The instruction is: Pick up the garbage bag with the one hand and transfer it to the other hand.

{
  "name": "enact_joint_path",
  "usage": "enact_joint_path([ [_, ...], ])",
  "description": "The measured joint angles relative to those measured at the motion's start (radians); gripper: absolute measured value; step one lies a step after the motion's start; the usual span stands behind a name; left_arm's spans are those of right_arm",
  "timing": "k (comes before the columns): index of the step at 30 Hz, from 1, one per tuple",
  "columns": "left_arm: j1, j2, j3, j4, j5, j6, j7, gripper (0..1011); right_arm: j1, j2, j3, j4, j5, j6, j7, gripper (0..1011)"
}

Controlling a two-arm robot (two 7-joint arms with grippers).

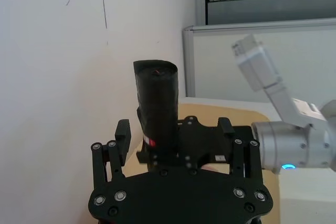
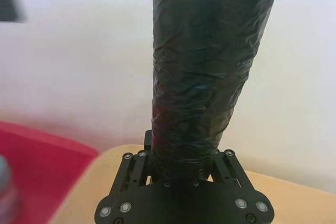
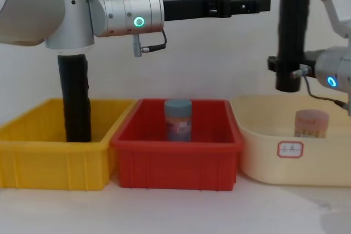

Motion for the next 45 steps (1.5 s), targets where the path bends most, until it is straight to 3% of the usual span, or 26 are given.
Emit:
enact_joint_path([
  [12, 0.0, 0.0, 0.0, 0.0, 0.0, 0.0, 0.0, 1001, 0.038, -0.002, 0.053, 0.047, -0.024, 0.065, -0.101, 472],
  [32, 0.0, 0.0, 0.0, 0.0, 0.0, 0.0, 0.0, 1000, -0.059, 0.021, 0.1, -0.147, -0.045, 0.18, -0.152, 477],
  [45, 0.0, 0.0, 0.0, 0.0, 0.0, 0.0, 0.0, 1001, -0.083, 0.025, 0.108, -0.192, -0.05, 0.203, -0.159, 865],
])
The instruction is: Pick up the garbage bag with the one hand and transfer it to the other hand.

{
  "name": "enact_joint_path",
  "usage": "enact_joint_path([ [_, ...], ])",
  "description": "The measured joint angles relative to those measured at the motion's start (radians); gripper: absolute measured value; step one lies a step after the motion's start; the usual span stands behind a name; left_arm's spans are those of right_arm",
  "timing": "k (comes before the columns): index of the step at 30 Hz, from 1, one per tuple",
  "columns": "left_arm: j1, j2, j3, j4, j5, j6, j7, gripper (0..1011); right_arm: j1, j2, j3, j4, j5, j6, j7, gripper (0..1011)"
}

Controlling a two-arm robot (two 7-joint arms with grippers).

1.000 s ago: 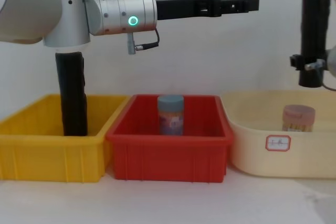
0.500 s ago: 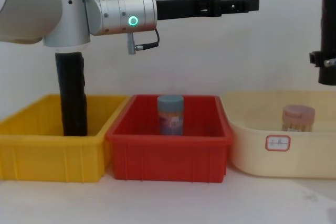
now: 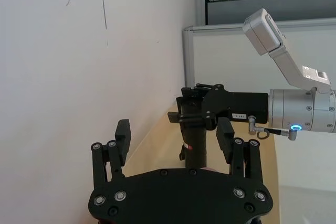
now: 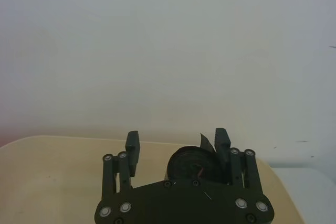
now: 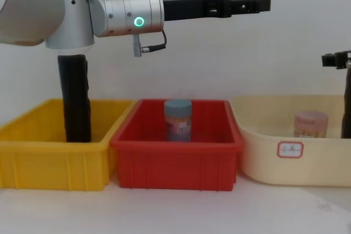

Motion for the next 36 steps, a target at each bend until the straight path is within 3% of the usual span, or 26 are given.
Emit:
enact_joint_path([
  [7, 0.0, 0.0, 0.0, 0.0, 0.0, 0.0, 0.0, 1001, -0.006, 0.001, 0.002, -0.011, -0.001, 0.005, -0.002, 1001],
  [31, 0.001, 0.0, 0.0, -0.002, 0.0, 0.001, 0.0, 1001, -0.013, 0.002, 0.002, -0.023, -0.008, 0.008, -0.003, 1001],
  [36, 0.02, 0.013, 0.007, -0.06, 0.01, 0.014, 0.019, 1001, -0.023, 0.002, -0.001, -0.034, -0.018, -0.009, -0.01, 1001],
])
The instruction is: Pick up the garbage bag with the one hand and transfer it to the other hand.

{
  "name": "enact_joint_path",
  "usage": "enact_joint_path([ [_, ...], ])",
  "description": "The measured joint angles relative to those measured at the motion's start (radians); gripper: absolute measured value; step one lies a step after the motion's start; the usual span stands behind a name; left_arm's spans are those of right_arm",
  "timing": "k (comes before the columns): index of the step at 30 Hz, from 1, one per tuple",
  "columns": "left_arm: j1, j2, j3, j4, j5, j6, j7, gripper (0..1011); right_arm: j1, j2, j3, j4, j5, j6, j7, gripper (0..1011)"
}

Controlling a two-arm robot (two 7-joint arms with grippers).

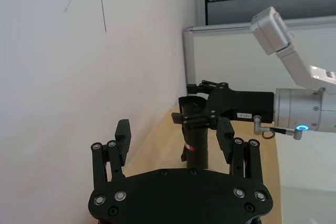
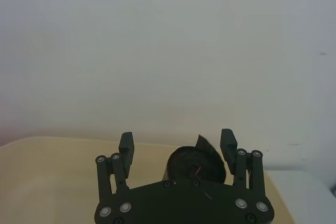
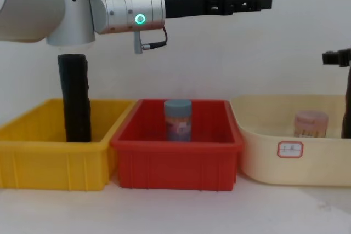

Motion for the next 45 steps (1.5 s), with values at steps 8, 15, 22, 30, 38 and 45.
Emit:
enact_joint_path([
  [8, 0.041, 0.039, 0.014, -0.149, 0.027, 0.028, 0.056, 1001, -0.029, 0.002, 0.001, -0.051, -0.022, -0.041, -0.027, 1001],
  [15, 0.075, 0.078, 0.024, -0.296, 0.051, 0.049, 0.111, 1000, -0.071, 0.006, 0.008, -0.136, -0.046, -0.086, -0.058, 1002],
  [22, 0.097, 0.116, 0.029, -0.438, 0.074, 0.06, 0.167, 1001, -0.109, 0.012, 0.017, -0.22, -0.07, -0.128, -0.086, 1001],
  [30, 0.108, 0.132, 0.03, -0.492, 0.082, 0.066, 0.189, 1001, -0.134, 0.016, 0.023, -0.275, -0.086, -0.15, -0.103, 1001],
  [38, 0.151, 0.147, 0.027, -0.533, 0.089, 0.077, 0.232, 1000, -0.165, 0.032, 0.014, -0.289, -0.055, -0.16, -0.081, 1001],
  [45, 0.219, 0.172, 0.022, -0.599, 0.101, 0.095, 0.3, 1001, -0.227, 0.065, -0.003, -0.318, 0.008, -0.18, -0.034, 1001],
])
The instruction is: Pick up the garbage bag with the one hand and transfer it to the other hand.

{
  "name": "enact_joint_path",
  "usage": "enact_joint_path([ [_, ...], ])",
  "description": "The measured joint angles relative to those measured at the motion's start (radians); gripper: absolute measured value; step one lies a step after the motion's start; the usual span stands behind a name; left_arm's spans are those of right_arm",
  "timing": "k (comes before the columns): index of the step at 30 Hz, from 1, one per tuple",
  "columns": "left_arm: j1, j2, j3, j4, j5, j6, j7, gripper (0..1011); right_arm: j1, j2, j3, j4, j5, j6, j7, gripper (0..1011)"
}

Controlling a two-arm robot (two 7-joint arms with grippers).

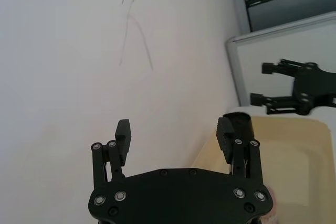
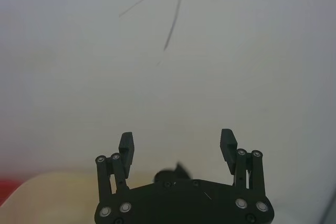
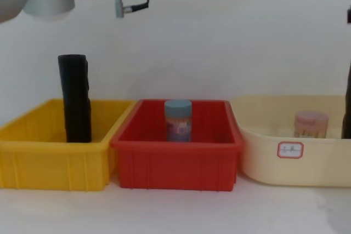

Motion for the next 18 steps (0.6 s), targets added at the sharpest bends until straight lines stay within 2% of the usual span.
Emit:
enact_joint_path([
  [18, 0.184, 0.067, -0.014, -0.179, 0.032, 0.047, 0.185, 1000, -0.176, 0.093, -0.049, -0.085, 0.178, -0.059, 0.133, 1001],
])
